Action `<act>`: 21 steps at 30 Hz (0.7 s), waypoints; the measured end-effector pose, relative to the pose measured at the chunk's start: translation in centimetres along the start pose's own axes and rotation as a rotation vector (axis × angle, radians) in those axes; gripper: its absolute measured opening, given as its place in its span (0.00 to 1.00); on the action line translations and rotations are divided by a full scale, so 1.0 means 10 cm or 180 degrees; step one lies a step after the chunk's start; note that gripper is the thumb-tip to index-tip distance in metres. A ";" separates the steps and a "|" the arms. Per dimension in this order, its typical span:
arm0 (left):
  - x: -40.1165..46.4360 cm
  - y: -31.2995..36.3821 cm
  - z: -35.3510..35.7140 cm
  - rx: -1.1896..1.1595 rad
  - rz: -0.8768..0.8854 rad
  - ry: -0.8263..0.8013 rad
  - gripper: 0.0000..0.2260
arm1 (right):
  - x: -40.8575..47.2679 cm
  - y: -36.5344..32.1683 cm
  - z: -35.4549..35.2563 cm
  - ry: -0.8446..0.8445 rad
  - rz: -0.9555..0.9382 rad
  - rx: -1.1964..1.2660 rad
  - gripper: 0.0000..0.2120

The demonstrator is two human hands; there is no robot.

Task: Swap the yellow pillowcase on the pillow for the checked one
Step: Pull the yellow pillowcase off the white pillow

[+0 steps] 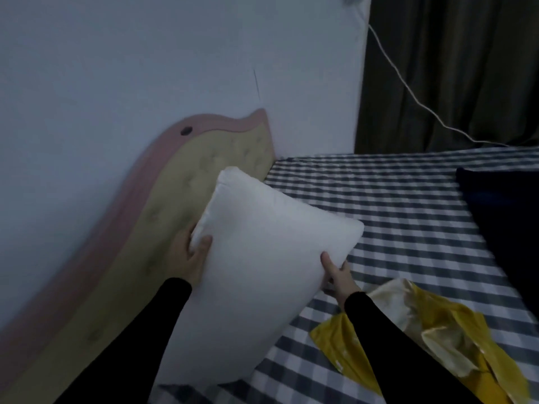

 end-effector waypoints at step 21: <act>0.95 -1.83 0.03 -0.0038 -0.0358 -0.0222 0.33 | 1.28 1.48 1.43 -0.0136 0.0462 -0.0358 0.55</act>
Point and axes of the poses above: each hand's wrist, its own x-axis towards the middle knuckle, its own z-axis out of the palm, y = z × x, the point moved 7 cm from there along x, towards the middle knuckle, and after that the axes turned 6 degrees about x, right-handed, at the moved point
